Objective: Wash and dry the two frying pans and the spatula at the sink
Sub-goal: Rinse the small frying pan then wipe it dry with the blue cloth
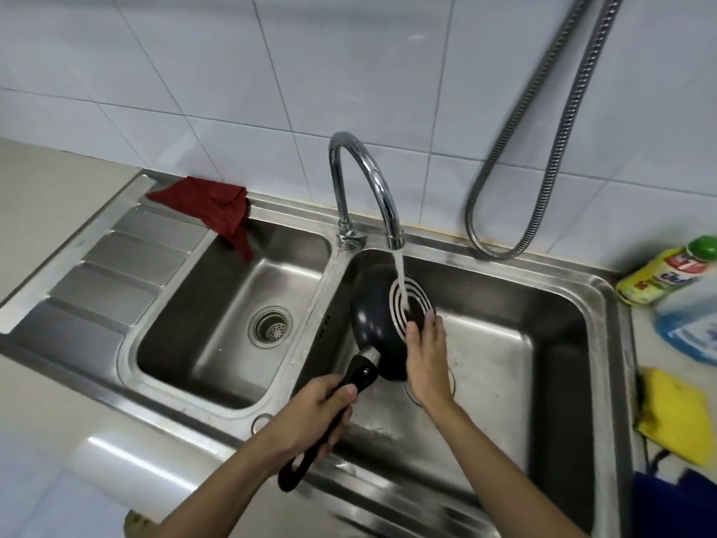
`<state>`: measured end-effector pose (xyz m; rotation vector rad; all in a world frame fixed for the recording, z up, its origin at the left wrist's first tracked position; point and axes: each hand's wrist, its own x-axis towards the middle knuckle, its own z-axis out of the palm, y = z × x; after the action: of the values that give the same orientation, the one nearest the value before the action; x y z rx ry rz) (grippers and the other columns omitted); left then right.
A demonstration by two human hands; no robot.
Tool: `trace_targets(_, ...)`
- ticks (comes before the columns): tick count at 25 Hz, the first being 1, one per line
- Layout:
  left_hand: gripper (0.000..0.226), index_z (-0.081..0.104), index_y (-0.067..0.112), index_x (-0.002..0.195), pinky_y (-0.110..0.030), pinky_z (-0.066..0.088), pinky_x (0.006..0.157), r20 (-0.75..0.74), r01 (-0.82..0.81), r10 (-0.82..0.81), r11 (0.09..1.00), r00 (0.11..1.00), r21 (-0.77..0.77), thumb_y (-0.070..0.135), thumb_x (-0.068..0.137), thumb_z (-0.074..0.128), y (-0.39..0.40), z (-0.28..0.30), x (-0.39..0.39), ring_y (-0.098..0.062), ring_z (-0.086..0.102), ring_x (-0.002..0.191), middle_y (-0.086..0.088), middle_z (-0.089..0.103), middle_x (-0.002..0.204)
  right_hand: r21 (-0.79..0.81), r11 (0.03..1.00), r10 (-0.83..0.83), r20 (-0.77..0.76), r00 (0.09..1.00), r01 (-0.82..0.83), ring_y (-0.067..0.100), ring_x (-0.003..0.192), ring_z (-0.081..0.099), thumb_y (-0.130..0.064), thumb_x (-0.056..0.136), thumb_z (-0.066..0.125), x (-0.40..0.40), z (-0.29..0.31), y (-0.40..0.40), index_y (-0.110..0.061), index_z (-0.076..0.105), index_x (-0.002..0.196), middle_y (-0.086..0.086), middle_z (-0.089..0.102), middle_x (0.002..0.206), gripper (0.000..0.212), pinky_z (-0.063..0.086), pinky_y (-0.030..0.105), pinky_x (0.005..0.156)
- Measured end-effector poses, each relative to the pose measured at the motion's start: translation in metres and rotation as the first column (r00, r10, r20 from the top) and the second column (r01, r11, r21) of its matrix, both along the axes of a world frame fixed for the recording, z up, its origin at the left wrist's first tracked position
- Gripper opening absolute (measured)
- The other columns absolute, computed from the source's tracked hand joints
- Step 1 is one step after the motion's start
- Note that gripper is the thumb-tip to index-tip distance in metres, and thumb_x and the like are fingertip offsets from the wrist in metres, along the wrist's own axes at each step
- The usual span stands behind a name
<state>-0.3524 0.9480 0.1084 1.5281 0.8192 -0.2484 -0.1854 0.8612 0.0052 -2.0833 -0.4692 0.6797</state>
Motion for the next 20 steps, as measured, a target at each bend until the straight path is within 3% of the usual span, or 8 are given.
trace_targets(3,0.024,0.046,0.008,0.086,-0.022,0.036,0.034,-0.016,0.089,-0.091,0.993,0.996,-0.080,0.024,0.103,0.040,-0.009,-0.003,0.026,-0.010,0.042,0.034,0.004,0.049,0.047,-0.018,0.973,0.221,0.349,0.911,-0.229,0.005,0.146,-0.014,-0.065,0.092,0.009,-0.003,0.011,-0.008,-0.023,-0.002,0.153,-0.009,-0.012,0.159,0.074,-0.010,0.030,0.119)
trace_targets(5,0.022,0.047,0.007,0.090,-0.022,0.036,0.034,-0.023,0.171,-0.174,0.980,0.984,-0.100,0.024,0.103,0.041,-0.015,-0.005,0.028,-0.011,0.042,0.034,-0.001,0.050,0.052,-0.054,0.962,0.262,0.445,0.856,-0.266,0.006,0.146,-0.011,-0.058,0.096,0.015,0.023,0.019,0.002,-0.019,0.005,0.153,-0.009,-0.005,0.159,0.070,-0.009,0.030,0.119)
trace_targets(7,0.021,0.048,0.006,0.092,-0.022,0.035,0.033,-0.026,0.206,-0.210,0.972,0.977,-0.109,0.023,0.102,0.043,-0.019,-0.005,0.021,-0.012,0.041,0.035,-0.004,0.050,0.059,-0.032,0.975,0.217,0.361,0.907,-0.220,0.009,0.147,-0.004,-0.054,0.098,0.024,0.055,0.015,0.013,-0.016,0.011,0.153,-0.007,0.002,0.159,0.068,-0.004,0.034,0.120)
trace_targets(9,0.022,0.050,0.002,0.094,-0.021,0.035,0.032,-0.034,0.165,-0.170,0.979,0.985,-0.123,0.023,0.102,0.044,-0.016,-0.003,0.012,-0.012,0.042,0.037,-0.004,0.051,0.063,-0.050,0.996,0.075,0.109,0.991,-0.070,0.017,0.148,0.009,-0.055,0.098,0.026,0.080,0.005,0.013,-0.016,0.025,0.151,0.001,0.014,0.160,0.066,0.006,0.040,0.121)
trace_targets(12,0.028,0.048,-0.005,0.097,-0.021,0.035,0.031,-0.041,0.087,-0.092,0.991,0.995,-0.106,0.023,0.101,0.045,-0.003,-0.001,0.001,-0.016,0.042,0.039,-0.010,0.050,0.067,-0.093,0.986,-0.153,-0.165,0.974,0.139,0.025,0.143,0.025,-0.058,0.097,0.026,0.057,-0.006,0.000,-0.017,0.030,0.148,0.009,0.029,0.155,0.066,0.019,0.040,0.116)
trace_targets(15,0.024,0.049,0.006,0.086,-0.023,0.037,0.033,-0.082,0.119,-0.114,0.991,0.990,0.060,0.024,0.100,0.045,0.003,0.001,0.004,-0.015,0.043,0.035,-0.009,0.050,0.058,0.076,0.994,-0.062,-0.206,0.976,0.080,0.014,0.148,0.002,-0.060,0.095,0.024,-0.015,0.007,-0.006,-0.024,0.003,0.153,-0.004,0.001,0.161,0.072,0.007,0.041,0.121)
trace_targets(17,0.021,0.048,0.014,0.081,-0.023,0.038,0.036,-0.136,0.206,-0.179,0.953,0.974,0.223,0.023,0.100,0.045,-0.001,-0.001,0.010,-0.010,0.046,0.034,-0.002,0.051,0.055,0.172,0.985,-0.005,-0.156,0.988,0.033,0.008,0.146,-0.002,-0.063,0.091,0.030,-0.040,0.014,-0.004,-0.025,-0.003,0.153,-0.012,-0.003,0.159,0.080,0.007,0.039,0.121)
trace_targets(20,0.017,0.053,0.014,0.093,-0.029,0.042,0.054,-0.290,0.424,-0.316,0.755,0.903,0.500,0.029,0.099,0.046,-0.011,-0.005,0.015,-0.021,0.062,0.065,-0.006,0.060,0.079,0.163,0.960,-0.211,-0.117,0.970,0.228,0.023,0.138,0.034,-0.064,0.084,0.053,-0.027,0.025,0.001,-0.021,0.014,0.149,0.000,0.027,0.152,0.088,0.037,0.046,0.110)
